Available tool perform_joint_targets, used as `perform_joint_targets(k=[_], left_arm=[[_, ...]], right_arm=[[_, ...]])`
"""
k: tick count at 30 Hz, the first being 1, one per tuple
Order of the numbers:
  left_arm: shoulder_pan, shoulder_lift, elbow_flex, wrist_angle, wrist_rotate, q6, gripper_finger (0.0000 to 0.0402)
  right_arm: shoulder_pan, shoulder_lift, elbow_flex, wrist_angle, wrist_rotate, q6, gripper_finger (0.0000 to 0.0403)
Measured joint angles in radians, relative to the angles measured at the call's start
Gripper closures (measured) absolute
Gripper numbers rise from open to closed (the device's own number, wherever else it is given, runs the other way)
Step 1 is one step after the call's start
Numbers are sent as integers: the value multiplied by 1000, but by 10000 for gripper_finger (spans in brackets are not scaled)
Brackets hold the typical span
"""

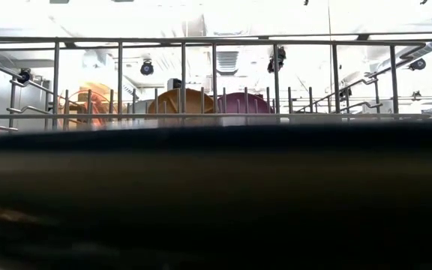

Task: Sort dishes
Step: Put the blue plate into the dish rack

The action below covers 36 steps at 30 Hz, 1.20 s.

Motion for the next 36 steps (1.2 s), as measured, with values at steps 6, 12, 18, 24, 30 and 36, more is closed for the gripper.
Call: perform_joint_targets(k=[6,12,18,24,30,36], left_arm=[[1,77,0,59,-32,-19,401],[1,132,0,90,-104,-15,401],[24,168,0,109,-107,-17,401],[43,215,5,138,-122,-45,402],[43,223,4,147,-149,-44,402],[48,225,2,166,-150,-35,402]], right_arm=[[-1,62,0,9,5,86,225],[-11,126,0,82,12,112,219],[-26,183,0,170,53,110,222],[-33,199,0,172,74,126,224],[-37,200,-1,158,124,129,231],[-42,201,-8,152,210,128,235]])
